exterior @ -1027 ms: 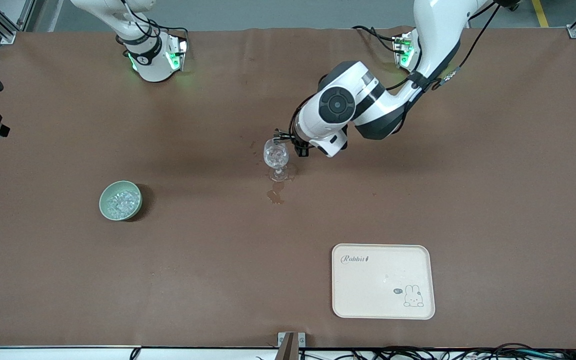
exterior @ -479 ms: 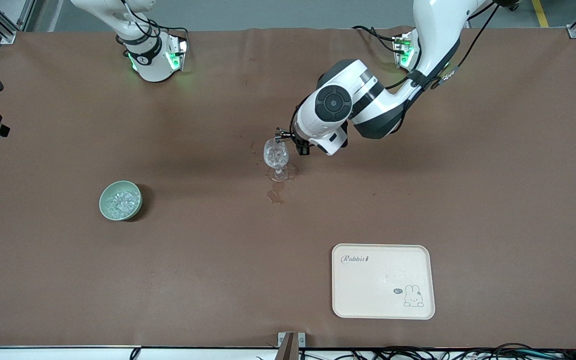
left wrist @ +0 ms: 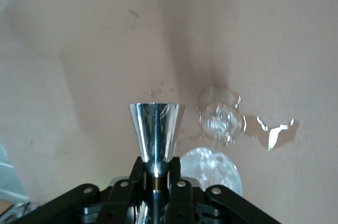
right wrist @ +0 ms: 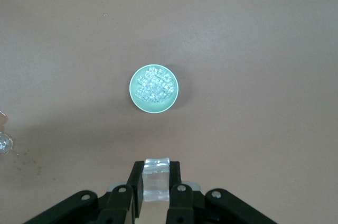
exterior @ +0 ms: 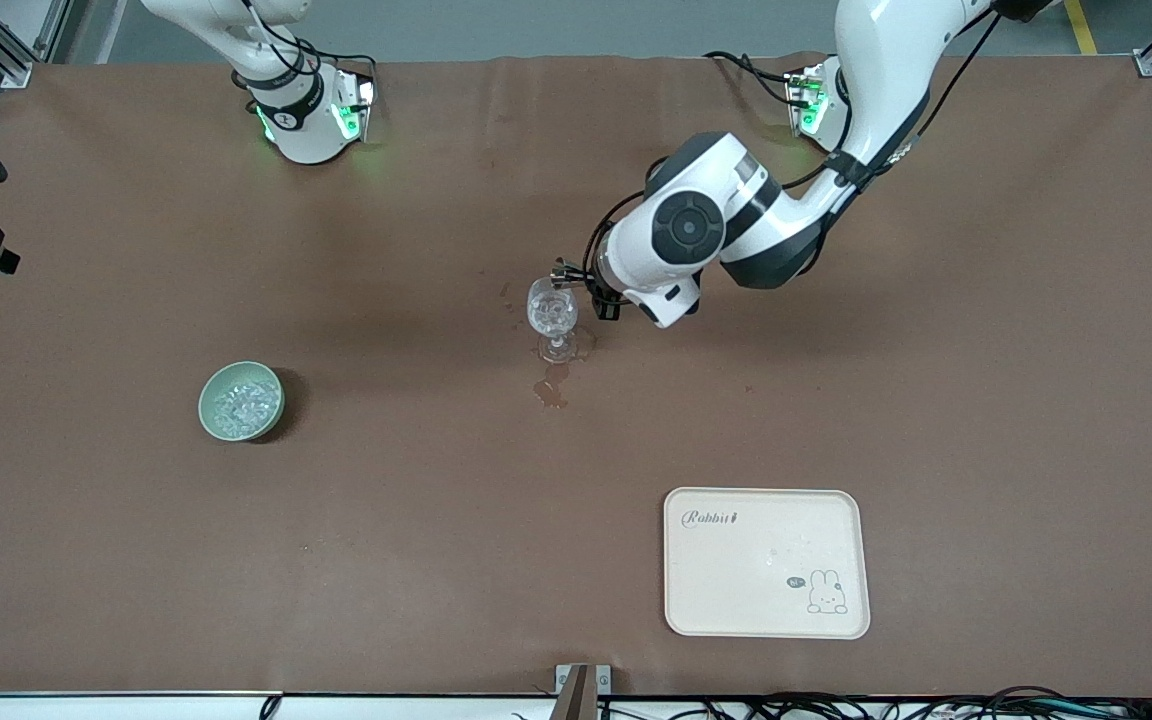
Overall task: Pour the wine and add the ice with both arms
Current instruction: 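Move the jigger to the tray while the right gripper brings ice toward the glass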
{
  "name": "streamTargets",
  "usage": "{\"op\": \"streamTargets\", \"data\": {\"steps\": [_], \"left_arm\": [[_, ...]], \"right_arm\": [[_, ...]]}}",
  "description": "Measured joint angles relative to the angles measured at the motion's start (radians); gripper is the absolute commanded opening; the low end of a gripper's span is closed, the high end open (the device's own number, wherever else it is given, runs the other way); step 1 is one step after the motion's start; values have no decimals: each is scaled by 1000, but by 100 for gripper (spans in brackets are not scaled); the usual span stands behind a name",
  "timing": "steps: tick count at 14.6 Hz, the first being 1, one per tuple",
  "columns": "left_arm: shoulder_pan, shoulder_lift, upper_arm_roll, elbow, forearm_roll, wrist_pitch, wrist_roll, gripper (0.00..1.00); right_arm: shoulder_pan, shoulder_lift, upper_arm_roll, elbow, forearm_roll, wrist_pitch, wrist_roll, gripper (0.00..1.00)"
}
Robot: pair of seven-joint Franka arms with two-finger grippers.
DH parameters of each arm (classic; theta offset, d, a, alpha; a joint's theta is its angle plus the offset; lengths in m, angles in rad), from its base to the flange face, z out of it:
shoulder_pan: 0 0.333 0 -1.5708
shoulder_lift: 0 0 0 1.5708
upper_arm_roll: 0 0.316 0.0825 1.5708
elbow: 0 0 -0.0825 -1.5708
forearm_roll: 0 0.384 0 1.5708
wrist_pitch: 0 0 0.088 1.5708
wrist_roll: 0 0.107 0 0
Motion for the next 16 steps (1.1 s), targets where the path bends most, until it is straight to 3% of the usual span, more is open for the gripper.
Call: {"op": "streamTargets", "data": {"steps": [5,8,11,16], "left_arm": [[61,15,1,15,-115,13,309,1],[111,15,2,46,-159,19,429,0],[212,38,10,84,-190,20,537,0],[408,159,15,173,-268,20,758,0]], "right_arm": [[8,0,12,2,0,0,2,0],[65,0,16,5,1,0,71,0],[194,0,22,11,2,0,252,0],[494,9,29,8,2,11,563,0]]}}
